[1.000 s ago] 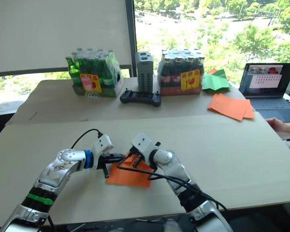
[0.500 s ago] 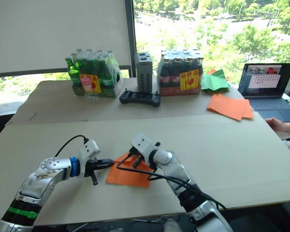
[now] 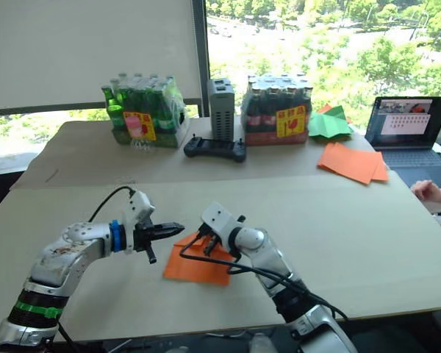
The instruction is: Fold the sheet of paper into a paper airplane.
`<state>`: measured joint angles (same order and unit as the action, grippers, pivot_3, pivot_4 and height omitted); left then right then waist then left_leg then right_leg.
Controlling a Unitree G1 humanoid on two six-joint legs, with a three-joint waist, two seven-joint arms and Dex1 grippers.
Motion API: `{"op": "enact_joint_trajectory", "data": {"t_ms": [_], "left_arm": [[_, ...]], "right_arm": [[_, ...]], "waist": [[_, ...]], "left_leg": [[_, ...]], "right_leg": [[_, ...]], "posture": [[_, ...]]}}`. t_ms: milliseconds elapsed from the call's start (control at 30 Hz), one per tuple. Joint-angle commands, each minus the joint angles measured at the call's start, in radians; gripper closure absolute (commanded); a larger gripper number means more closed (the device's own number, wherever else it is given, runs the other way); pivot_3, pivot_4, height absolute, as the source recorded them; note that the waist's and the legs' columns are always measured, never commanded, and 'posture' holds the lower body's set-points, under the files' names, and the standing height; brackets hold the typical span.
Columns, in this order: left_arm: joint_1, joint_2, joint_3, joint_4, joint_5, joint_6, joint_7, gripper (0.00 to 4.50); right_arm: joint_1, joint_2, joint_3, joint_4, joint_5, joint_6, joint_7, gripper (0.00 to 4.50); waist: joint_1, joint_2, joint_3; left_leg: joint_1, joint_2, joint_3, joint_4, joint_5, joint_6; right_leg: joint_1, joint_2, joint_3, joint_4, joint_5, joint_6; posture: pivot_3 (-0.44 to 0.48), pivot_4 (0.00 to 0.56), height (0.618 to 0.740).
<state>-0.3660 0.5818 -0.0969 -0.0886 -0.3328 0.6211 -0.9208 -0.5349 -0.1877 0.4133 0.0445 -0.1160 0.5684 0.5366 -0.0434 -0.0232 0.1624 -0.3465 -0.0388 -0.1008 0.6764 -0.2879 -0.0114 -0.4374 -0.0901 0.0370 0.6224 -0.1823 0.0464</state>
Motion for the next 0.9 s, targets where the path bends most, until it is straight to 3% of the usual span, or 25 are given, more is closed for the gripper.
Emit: {"op": "enact_joint_trajectory", "data": {"t_ms": [33,200,300,600,733,900], "left_arm": [[-0.042,-0.032,-0.049,0.074,0.047,-0.078,0.001,4.49],[-0.075,-0.066,-0.128,0.209,0.12,-0.177,-0.019,4.49],[-0.068,-0.061,-0.146,0.237,0.142,-0.209,-0.035,4.49],[-0.043,-0.072,-0.14,0.24,0.149,-0.218,-0.038,4.49],[-0.042,-0.074,-0.14,0.238,0.154,-0.219,-0.038,4.49],[-0.037,-0.072,-0.137,0.227,0.152,-0.211,-0.038,4.49]], "right_arm": [[0.01,-0.01,-0.004,-0.035,-0.002,0.034,0.006,4.5],[0.021,-0.012,-0.023,-0.099,0.015,0.079,0.005,4.5],[0.017,-0.029,-0.1,-0.204,0.066,0.152,0.021,4.5],[0.166,-0.256,-0.188,-0.446,0.157,0.215,0.134,4.5],[0.289,-0.388,-0.136,-0.516,0.169,0.185,0.21,4.5],[0.352,-0.421,-0.132,-0.564,0.195,0.199,0.22,4.5]], "waist": [[0.0,0.0,0.0],[0.001,0.0,0.0],[0.001,0.0,0.0],[0.003,0.0,0.0],[0.004,0.0,0.0],[0.003,0.0,0.0]], "left_leg": [[0.0,0.0,0.0,0.0,0.0,0.0],[-0.002,0.0,0.0,0.0,0.0,0.0],[-0.002,0.0,0.0,0.0,0.0,0.0],[-0.002,0.0,-0.001,0.0,0.0,0.0],[-0.002,-0.001,0.0,0.001,0.0,0.0],[-0.001,0.001,0.0,0.001,0.0,0.0]], "right_leg": [[0.0,0.0,0.0,0.0,0.0,0.0],[-0.001,0.0,0.0,0.0,0.0,0.0],[-0.001,0.0,0.0,0.0,0.0,0.0],[-0.001,-0.001,-0.001,-0.001,-0.001,0.001],[0.001,-0.001,-0.001,-0.003,-0.004,0.007],[0.003,0.0,-0.001,-0.005,-0.006,0.01]], "posture": [[0.0,0.15,0.723],[0.0,0.15,0.723],[0.0,0.15,0.723],[0.0,0.15,0.723],[0.0,0.15,0.723],[0.0,0.15,0.723]]}}
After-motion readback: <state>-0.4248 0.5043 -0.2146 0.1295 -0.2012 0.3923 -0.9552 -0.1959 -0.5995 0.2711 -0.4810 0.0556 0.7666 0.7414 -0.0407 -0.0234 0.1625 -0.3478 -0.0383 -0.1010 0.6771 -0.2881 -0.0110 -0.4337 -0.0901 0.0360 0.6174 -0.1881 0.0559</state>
